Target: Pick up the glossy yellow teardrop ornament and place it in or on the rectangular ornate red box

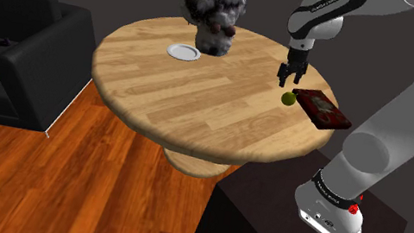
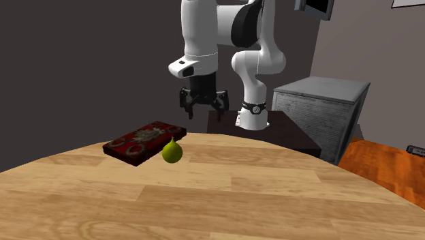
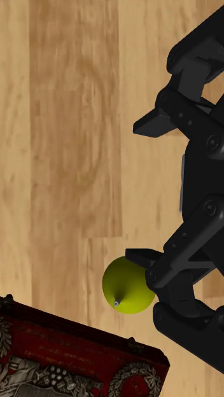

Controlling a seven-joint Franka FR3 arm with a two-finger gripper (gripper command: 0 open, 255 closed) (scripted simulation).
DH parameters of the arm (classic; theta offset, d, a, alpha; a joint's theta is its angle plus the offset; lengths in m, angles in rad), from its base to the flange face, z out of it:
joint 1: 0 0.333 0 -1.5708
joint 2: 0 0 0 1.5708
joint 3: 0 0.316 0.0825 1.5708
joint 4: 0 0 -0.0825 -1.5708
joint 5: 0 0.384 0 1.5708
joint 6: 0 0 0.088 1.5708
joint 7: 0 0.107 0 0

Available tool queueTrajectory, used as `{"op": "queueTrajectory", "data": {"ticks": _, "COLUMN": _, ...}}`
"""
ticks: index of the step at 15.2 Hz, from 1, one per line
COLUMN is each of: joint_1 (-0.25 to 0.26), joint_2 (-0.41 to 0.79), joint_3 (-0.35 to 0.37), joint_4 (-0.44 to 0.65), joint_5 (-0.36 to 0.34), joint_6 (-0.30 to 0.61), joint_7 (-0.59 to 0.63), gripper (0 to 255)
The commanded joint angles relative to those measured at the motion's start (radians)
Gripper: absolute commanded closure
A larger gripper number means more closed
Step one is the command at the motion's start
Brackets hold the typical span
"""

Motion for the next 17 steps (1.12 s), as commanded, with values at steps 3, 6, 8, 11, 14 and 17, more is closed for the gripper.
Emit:
{"op": "queueTrajectory", "data": {"ticks": 3, "joint_1": -0.03, "joint_2": 0.139, "joint_3": -0.03, "joint_4": 0.072, "joint_5": 0.015, "joint_6": 0.066, "joint_7": -0.04, "gripper": 0}}
{"op": "queueTrajectory", "data": {"ticks": 6, "joint_1": -0.059, "joint_2": 0.245, "joint_3": -0.045, "joint_4": 0.137, "joint_5": 0.035, "joint_6": 0.105, "joint_7": -0.071, "gripper": 0}}
{"op": "queueTrajectory", "data": {"ticks": 8, "joint_1": -0.08, "joint_2": 0.316, "joint_3": -0.051, "joint_4": 0.186, "joint_5": 0.051, "joint_6": 0.125, "joint_7": -0.092, "gripper": 0}}
{"op": "queueTrajectory", "data": {"ticks": 11, "joint_1": -0.097, "joint_2": 0.366, "joint_3": -0.053, "joint_4": 0.213, "joint_5": 0.063, "joint_6": 0.149, "joint_7": -0.105, "gripper": 0}}
{"op": "queueTrajectory", "data": {"ticks": 14, "joint_1": -0.103, "joint_2": 0.389, "joint_3": -0.05, "joint_4": 0.198, "joint_5": 0.071, "joint_6": 0.186, "joint_7": -0.11, "gripper": 0}}
{"op": "queueTrajectory", "data": {"ticks": 17, "joint_1": -0.112, "joint_2": 0.419, "joint_3": -0.045, "joint_4": 0.182, "joint_5": 0.081, "joint_6": 0.231, "joint_7": -0.118, "gripper": 0}}
